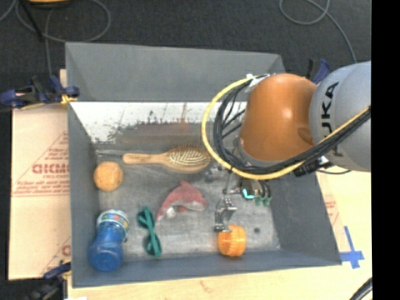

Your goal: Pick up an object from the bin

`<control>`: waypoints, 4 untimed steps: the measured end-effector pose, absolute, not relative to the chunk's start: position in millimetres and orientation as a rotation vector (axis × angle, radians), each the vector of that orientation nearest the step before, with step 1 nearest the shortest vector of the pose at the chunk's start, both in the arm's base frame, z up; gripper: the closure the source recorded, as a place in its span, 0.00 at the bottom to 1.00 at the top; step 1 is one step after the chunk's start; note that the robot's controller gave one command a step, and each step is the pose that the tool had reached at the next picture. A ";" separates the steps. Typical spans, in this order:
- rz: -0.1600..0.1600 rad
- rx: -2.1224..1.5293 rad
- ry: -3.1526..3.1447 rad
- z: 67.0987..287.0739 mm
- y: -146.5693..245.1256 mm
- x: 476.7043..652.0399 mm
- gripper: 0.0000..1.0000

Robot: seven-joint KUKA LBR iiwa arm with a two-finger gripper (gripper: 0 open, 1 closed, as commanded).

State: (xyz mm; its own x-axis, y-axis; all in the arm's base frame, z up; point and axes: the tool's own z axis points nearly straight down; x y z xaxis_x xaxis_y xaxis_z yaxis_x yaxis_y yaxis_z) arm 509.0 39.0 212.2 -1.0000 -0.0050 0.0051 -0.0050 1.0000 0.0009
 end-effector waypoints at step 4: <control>0.002 0.078 -3.149 77.5 54.4 603.8 1.00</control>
Offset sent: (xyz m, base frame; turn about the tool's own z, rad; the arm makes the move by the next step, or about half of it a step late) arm 0.0893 0.0165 -0.1398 -0.0462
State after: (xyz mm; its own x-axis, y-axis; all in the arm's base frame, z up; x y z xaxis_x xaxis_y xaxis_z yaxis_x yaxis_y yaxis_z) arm 603.8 54.4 77.5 -0.9987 -0.0494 -0.0084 -0.0494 0.9988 -0.0017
